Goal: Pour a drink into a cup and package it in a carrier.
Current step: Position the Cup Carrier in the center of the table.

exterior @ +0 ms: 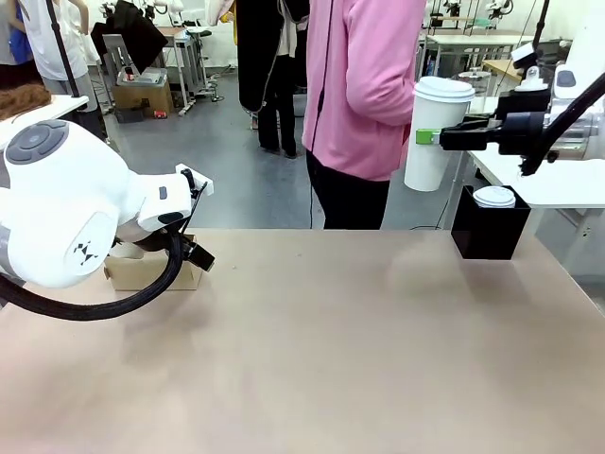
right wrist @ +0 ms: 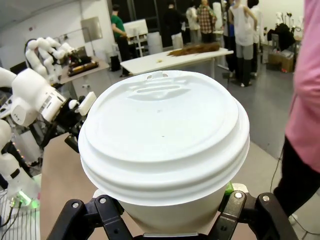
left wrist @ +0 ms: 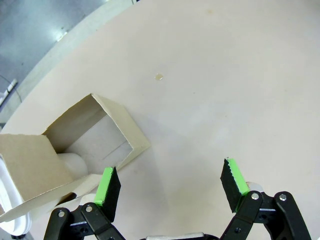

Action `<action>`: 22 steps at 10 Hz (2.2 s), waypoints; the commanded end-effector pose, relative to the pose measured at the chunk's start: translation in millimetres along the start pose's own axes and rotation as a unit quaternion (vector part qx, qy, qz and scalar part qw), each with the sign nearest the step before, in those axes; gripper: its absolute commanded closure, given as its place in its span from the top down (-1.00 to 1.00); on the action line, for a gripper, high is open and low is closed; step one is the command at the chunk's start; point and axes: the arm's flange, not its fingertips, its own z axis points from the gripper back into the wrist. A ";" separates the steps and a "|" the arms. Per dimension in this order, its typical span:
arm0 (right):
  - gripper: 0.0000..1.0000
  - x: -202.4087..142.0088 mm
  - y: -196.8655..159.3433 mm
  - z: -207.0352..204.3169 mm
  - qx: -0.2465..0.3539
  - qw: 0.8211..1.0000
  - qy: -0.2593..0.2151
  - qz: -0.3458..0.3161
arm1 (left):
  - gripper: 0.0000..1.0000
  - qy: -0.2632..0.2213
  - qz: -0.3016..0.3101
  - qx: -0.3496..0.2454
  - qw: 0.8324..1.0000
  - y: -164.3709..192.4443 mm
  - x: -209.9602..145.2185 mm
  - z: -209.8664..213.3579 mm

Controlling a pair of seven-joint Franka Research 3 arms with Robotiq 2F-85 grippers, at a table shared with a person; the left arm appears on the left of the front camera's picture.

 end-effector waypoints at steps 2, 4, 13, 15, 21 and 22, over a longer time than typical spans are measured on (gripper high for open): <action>0.60 2.1 1.1 1.6 0.007 1.000 -0.002 0.002 | 1.00 -0.002 0.001 0.000 1.000 0.7 -0.2 1.6; 0.60 2.1 1.1 1.6 0.007 1.000 -0.002 0.002 | 1.00 -0.002 0.001 0.000 1.000 0.7 -0.2 1.6; 0.60 2.1 1.1 1.6 0.007 1.000 -0.002 0.002 | 1.00 0.068 0.137 0.082 0.985 39.7 94.2 123.1; 0.60 2.1 1.1 1.6 0.007 1.000 -0.002 0.002 | 1.00 0.084 0.178 0.102 0.975 73.0 111.4 119.1; 0.60 2.1 1.1 1.6 0.007 1.000 -0.002 0.002 | 1.00 0.143 0.265 0.128 0.945 131.9 101.0 58.4; 0.60 2.1 1.1 1.6 0.007 1.000 -0.002 0.002 | 1.00 0.149 0.273 0.129 0.942 134.2 98.9 53.2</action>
